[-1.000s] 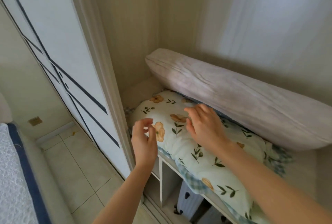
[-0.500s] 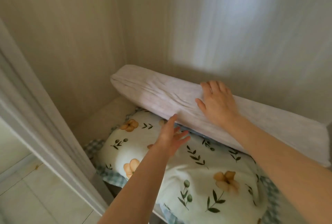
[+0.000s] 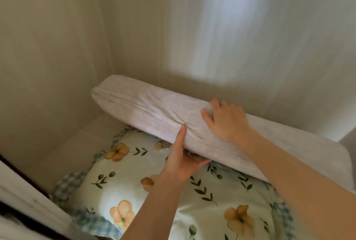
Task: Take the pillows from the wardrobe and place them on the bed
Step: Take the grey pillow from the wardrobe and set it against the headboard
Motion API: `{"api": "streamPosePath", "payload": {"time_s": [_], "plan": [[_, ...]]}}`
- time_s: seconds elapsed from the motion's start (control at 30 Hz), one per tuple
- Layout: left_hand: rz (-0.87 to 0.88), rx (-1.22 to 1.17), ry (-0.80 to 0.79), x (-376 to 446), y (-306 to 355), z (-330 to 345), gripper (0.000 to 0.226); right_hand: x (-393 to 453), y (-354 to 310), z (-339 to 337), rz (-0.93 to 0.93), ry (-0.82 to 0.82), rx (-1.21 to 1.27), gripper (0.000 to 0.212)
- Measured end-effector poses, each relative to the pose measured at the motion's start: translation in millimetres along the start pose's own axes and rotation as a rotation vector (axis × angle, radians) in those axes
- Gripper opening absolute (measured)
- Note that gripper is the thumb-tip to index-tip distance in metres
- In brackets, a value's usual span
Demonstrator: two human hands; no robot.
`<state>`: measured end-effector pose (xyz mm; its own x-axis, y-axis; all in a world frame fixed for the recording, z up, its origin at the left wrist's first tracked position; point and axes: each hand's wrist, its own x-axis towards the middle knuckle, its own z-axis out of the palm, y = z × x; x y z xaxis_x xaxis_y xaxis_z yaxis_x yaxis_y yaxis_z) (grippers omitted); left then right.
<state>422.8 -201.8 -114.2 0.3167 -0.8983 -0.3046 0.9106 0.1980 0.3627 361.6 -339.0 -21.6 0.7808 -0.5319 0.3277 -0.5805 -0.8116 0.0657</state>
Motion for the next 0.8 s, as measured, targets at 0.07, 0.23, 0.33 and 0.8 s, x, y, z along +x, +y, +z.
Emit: {"api": "streamPosePath", "payload": {"time_s": [0.07, 0.23, 0.33, 0.8], "plan": [[0.002, -0.011, -0.009, -1, 0, -2, 0.076, -1, -1, 0, 0.01, 0.005, -0.014, 0.066], [0.058, 0.036, 0.051, -10, -3, -1, 0.079, -6, -3, -11, 0.015, -0.002, 0.003, 0.059], [0.068, 0.052, 0.076, -19, -2, 9, 0.079, -13, -3, -26, -0.008, 0.036, 0.008, 0.057], [0.464, 0.435, 0.099, -107, 5, 104, 0.08, -64, -15, -157, -0.049, 0.298, 0.094, 0.074]]}}
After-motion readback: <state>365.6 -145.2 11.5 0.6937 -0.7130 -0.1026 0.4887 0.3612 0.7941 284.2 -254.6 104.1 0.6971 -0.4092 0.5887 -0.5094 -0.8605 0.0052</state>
